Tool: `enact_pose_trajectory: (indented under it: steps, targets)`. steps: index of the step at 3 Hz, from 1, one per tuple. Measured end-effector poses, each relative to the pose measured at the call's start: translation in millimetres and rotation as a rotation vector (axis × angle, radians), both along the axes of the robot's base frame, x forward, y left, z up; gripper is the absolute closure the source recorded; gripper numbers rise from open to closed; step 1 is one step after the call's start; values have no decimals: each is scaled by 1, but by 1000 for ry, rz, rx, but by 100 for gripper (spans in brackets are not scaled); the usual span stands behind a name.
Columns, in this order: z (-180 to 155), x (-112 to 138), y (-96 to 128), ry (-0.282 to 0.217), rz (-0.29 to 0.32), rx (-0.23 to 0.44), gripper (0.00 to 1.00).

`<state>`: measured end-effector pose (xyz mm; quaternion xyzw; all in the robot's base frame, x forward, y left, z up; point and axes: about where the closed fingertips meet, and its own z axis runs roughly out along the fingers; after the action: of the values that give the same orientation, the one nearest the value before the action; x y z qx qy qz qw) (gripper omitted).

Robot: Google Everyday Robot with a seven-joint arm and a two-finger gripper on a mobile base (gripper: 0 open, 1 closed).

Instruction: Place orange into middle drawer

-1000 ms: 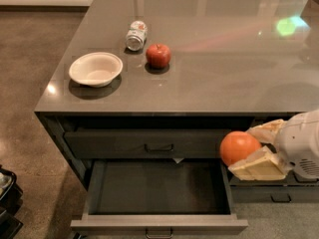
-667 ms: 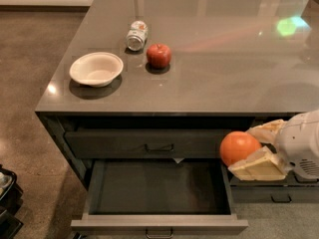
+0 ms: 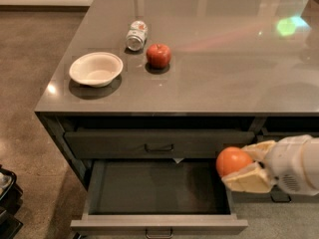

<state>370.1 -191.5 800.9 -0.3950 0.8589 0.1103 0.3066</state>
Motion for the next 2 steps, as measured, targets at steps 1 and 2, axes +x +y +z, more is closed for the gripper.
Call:
enact_pose_trajectory:
  steps: [1, 2]
  targets:
    - [-74, 8, 15, 81, 23, 63, 100]
    - [-128, 15, 27, 137, 43, 74, 100]
